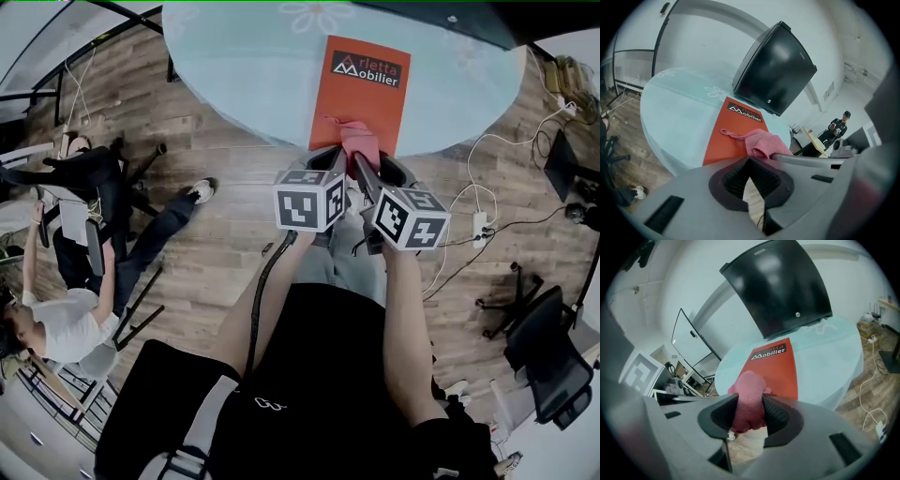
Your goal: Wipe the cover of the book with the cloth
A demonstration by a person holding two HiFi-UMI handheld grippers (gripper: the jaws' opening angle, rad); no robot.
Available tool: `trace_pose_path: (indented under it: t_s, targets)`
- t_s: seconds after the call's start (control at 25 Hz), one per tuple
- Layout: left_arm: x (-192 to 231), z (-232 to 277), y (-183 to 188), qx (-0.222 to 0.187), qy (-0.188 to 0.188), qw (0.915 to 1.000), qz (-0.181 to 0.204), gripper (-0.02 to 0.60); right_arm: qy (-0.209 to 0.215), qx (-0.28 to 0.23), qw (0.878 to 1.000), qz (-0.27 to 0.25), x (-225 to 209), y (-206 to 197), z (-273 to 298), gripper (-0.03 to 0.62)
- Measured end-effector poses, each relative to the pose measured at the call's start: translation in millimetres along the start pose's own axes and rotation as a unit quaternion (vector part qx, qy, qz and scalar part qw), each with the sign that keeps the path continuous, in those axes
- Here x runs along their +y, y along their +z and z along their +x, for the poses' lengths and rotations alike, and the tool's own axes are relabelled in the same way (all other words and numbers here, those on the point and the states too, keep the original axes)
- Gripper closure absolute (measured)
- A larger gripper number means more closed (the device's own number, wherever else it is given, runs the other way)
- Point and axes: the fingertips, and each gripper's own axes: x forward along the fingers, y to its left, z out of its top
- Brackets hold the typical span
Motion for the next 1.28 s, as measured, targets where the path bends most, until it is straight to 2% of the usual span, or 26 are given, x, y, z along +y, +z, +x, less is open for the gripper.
trace_pose_path:
  t_s: [0.28, 0.52, 0.72, 0.84, 0.96, 1.08, 1.2, 1.28]
  targets:
    - [-31.2, 13.4, -12.6, 0.009, -0.006, 0.9998, 0.018, 0.569, -0.011, -0.014, 1.000, 0.017, -27.9, -5.4, -22.6, 0.436]
    - [-60.1, 22.8, -22.0, 0.019, -0.026, 0.9986, 0.042, 0.569, -0.023, -0.026, 0.999, 0.033, -52.0, -8.2, -40.9, 0.436]
    - [-85.2, 20.8, -17.1, 0.010, -0.038, 0.9975, 0.059, 0.569, -0.030, -0.045, 0.998, 0.036, -64.8, -0.8, -62.0, 0.436]
    - [-97.3, 17.2, 2.2, -0.015, -0.042, 0.9967, 0.069, 0.569, -0.024, -0.078, 0.996, 0.022, -67.9, 24.5, -74.1, 0.436]
    - [-104.4, 9.4, 24.4, -0.044, -0.037, 0.9952, 0.080, 0.569, -0.026, -0.104, 0.994, -0.017, -67.7, 48.9, -84.5, 0.436]
    - [-110.6, -8.2, 50.7, -0.078, -0.027, 0.9917, 0.099, 0.569, -0.010, -0.136, 0.990, -0.037, -60.4, 72.7, -93.6, 0.436]
    - [-120.3, -36.5, 87.8, -0.128, -0.025, 0.9851, 0.112, 0.569, 0.008, -0.173, 0.983, -0.065, -43.9, 105.2, -107.5, 0.436]
    - [-127.0, -56.6, 110.6, -0.160, -0.021, 0.9797, 0.119, 0.569, 0.028, -0.216, 0.972, -0.086, -27.2, 130.6, -124.9, 0.436]
